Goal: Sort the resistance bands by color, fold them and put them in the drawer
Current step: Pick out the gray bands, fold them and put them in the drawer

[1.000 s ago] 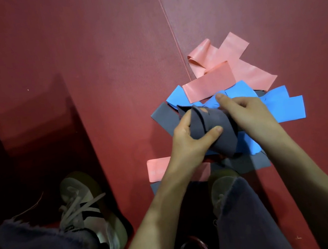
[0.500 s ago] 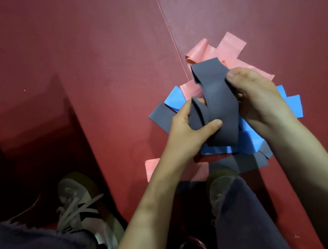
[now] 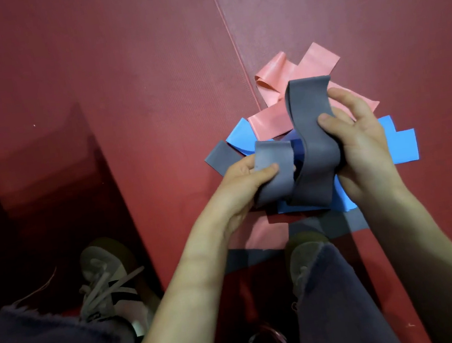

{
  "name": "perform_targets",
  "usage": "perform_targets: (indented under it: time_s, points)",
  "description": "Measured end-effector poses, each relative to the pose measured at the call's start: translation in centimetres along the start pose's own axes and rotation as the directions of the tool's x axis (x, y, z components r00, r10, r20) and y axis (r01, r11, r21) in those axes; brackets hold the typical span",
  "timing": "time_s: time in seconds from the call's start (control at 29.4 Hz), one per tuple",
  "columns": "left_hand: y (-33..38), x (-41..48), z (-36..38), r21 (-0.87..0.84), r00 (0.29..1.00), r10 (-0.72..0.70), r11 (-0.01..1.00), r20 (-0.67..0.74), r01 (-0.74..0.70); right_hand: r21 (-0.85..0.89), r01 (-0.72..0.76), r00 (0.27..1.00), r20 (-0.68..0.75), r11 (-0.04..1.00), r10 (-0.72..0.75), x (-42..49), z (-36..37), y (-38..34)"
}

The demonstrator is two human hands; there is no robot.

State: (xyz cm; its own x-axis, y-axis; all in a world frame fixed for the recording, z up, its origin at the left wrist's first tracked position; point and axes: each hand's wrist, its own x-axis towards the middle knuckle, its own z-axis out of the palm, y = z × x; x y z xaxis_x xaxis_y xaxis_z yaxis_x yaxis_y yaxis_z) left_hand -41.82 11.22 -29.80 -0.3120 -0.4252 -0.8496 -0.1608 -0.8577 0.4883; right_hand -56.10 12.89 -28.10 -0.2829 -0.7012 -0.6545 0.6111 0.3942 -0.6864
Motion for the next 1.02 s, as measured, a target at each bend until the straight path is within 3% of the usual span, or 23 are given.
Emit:
perform_targets:
  time_s: [0.1,0.2,0.27,0.41,0.51,0.68,0.85,1.02]
  points:
    - [0.1,0.6,0.3,-0.102,0.987,-0.029,0.995,-0.159,0.012,-0.045,0.014,0.996,0.087,0.999,-0.01,0.0,-0.4,-0.1]
    - [1.0,1.1,1.4,-0.296,0.97,-0.073,0.955,-0.232,0.001,-0.3,0.066,0.987,0.159,0.952,-0.019,-0.4,-0.2,0.9]
    - [1.4,1.2,2.1,-0.377,0.968,-0.091,0.926,-0.232,-0.004,-0.433,0.065,0.992,0.123,0.899,-0.013,-0.6,0.1,1.9]
    - [1.0,0.8,2.8,-0.246,0.969,-0.041,0.969,-0.242,-0.02,-0.473,0.048,0.998,-0.008,0.88,-0.059,-0.5,0.6,2.6]
    - [0.6,0.3,3.2,-0.166,0.954,0.06,0.98,-0.294,-0.113,-0.493,0.051,0.998,-0.017,0.869,-0.068,-0.3,0.7,2.6]
    - [1.2,0.1,4.2,-0.235,0.921,0.074,0.956,-0.382,-0.175,-0.464,0.051,0.997,-0.021,0.884,-0.069,-0.7,1.6,2.9]
    - [1.8,0.8,4.2,-0.217,0.865,0.105,0.947,-0.49,-0.238,-0.427,0.079,0.972,-0.167,0.901,-0.165,-1.0,1.6,3.7]
    - [3.8,0.8,3.4,-0.263,0.844,0.164,0.905,-0.511,-0.335,-0.512,0.033,0.998,-0.032,0.858,-0.057,-1.5,-0.3,5.1]
